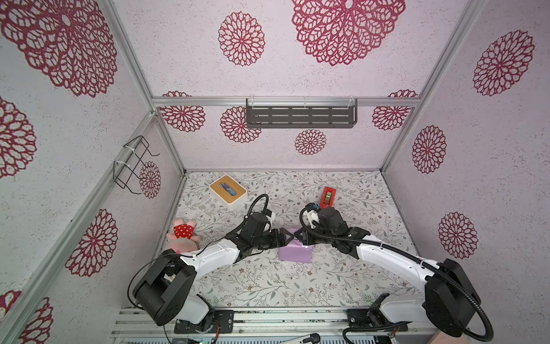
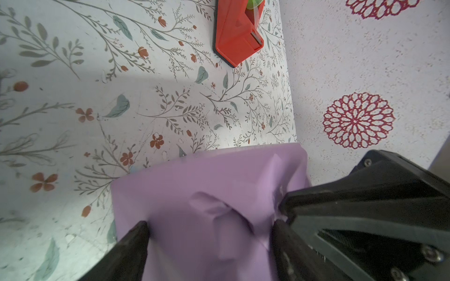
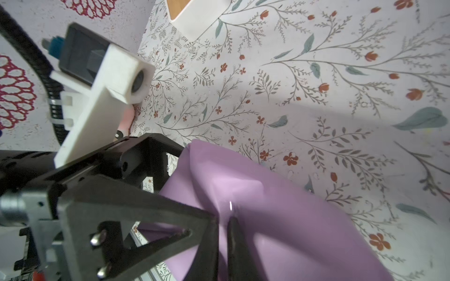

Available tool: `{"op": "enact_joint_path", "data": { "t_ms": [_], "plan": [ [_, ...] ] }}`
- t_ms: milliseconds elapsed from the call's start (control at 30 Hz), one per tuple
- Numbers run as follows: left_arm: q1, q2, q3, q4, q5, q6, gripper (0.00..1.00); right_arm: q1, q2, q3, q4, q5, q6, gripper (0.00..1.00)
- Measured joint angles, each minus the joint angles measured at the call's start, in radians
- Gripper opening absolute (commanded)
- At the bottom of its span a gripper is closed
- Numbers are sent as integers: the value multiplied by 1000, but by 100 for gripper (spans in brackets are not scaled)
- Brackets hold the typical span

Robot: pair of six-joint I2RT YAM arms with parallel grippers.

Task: Wrap a gift box in wrapping paper
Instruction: Wrap the gift box with the wrapping paper.

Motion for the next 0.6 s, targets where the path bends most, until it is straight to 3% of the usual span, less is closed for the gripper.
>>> {"op": "enact_joint_path", "data": {
  "t_ms": [267, 600],
  "plan": [
    [0, 0, 2, -3, 0, 4, 81, 5, -158, -86, -78, -2, 25, 11],
    [-1, 1, 13, -21, 0, 11, 81, 24, -174, -86, -114, 3, 25, 10]
  ]
}}
